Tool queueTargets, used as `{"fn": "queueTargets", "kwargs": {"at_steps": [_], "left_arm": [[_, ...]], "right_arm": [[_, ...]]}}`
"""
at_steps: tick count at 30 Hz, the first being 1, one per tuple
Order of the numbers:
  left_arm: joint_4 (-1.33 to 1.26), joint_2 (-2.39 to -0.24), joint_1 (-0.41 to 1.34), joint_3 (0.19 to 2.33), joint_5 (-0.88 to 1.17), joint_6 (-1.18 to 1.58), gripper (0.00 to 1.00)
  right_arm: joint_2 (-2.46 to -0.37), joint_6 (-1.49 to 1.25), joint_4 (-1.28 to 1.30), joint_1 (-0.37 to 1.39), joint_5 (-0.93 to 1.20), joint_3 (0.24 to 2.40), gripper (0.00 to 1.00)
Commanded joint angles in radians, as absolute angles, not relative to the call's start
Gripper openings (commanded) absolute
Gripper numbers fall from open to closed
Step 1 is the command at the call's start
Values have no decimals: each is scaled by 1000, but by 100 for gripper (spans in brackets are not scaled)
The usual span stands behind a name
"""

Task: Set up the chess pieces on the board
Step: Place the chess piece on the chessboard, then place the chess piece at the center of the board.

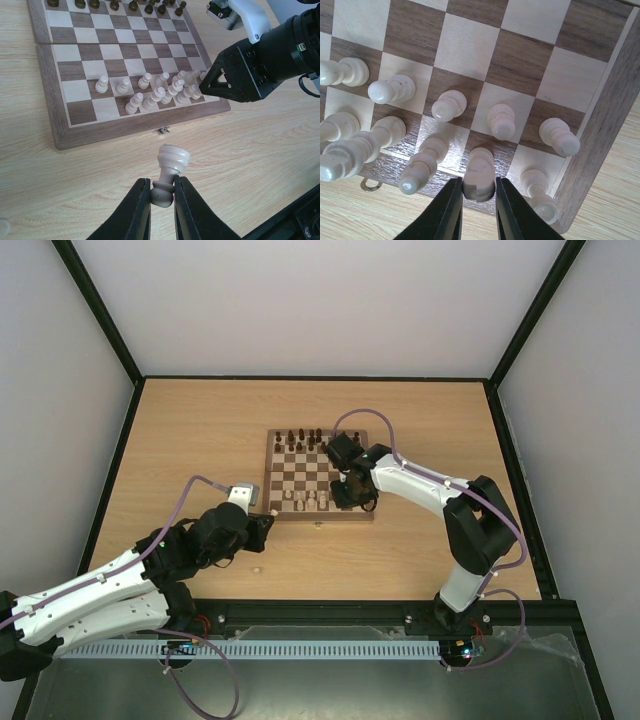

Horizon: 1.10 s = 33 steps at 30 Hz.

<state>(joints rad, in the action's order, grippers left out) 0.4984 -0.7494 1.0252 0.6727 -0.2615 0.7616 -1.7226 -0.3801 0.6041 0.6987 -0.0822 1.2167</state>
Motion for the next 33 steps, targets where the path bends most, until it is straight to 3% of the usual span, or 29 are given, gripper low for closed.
{"fn": "queueTargets", "kwargs": {"at_steps": [1, 8, 18, 33], "left_arm": [[485, -742, 1014, 660, -255, 744, 14], [483, -747, 1012, 662, -255, 744, 14], [528, -788, 989, 707, -243, 741, 15], [596, -1058, 933, 796, -19, 688, 16]], "right_arm": [[-1735, -374, 625, 693, -75, 1234, 21], [-1722, -374, 623, 693, -62, 1230, 28], [-1584, -368, 593, 693, 0, 1209, 49], [-1272, -392, 543, 711, 140, 1042, 54]]}}
